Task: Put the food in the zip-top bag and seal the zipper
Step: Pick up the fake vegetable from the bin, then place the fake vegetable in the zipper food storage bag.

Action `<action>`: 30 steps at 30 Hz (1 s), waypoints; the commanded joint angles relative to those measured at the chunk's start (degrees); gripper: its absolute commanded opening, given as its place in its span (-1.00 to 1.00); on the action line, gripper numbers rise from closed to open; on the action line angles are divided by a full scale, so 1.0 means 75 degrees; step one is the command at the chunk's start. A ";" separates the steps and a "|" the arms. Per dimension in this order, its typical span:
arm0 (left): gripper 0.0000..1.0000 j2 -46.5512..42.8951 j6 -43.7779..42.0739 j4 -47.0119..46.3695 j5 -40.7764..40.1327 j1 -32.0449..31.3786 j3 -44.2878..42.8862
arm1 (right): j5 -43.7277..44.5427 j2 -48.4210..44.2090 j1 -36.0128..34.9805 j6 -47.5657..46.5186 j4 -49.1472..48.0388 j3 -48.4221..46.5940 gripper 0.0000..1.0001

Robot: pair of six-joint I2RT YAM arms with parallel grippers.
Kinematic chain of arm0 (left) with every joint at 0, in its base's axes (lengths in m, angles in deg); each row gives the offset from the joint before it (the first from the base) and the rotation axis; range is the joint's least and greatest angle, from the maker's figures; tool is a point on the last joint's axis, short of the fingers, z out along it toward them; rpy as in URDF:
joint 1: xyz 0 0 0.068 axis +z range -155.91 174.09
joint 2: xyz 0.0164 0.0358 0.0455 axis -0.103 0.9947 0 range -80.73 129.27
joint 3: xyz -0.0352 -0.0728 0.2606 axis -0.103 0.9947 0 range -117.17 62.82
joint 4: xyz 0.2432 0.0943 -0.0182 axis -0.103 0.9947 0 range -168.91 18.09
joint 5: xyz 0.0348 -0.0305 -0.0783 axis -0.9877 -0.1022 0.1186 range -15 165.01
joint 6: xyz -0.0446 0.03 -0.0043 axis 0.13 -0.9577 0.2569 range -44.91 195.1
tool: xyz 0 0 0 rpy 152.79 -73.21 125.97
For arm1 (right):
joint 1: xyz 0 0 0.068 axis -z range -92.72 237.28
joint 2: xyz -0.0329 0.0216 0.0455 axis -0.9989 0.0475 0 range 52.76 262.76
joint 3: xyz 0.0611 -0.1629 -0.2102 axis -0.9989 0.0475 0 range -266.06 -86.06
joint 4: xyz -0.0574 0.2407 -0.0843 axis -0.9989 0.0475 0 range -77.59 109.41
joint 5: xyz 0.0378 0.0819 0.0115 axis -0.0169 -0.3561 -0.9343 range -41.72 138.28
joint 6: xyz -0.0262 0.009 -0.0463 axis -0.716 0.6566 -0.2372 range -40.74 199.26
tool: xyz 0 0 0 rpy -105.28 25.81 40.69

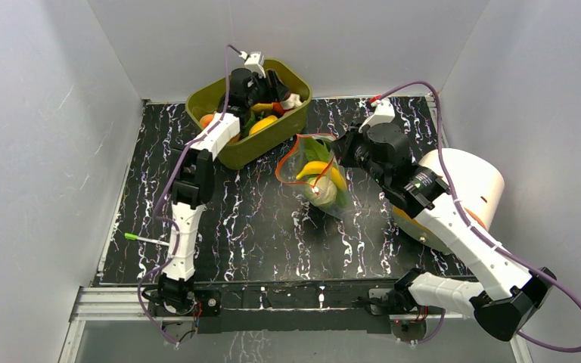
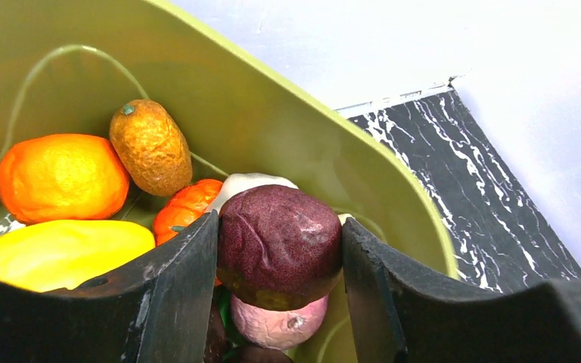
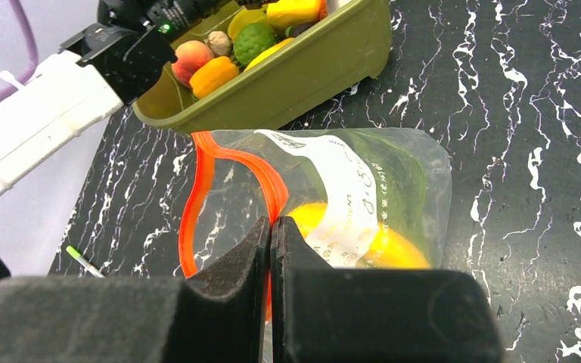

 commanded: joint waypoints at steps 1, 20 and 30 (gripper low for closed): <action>-0.28 -0.1310 -0.0245 -0.0069 -0.0322 0.0043 0.0352 | -0.0035 -0.0387 0.0012 0.0106 -0.0832 -0.0074 -1.00; -0.35 -0.6460 0.0719 0.0484 0.1145 0.0018 0.5010 | -0.0315 -0.0502 0.0017 0.1296 -0.1126 0.0453 -1.00; -0.30 -0.8629 0.1069 0.0873 0.2974 0.0001 0.6671 | -0.0619 -0.0284 0.0012 0.2164 -0.1357 0.0666 -1.00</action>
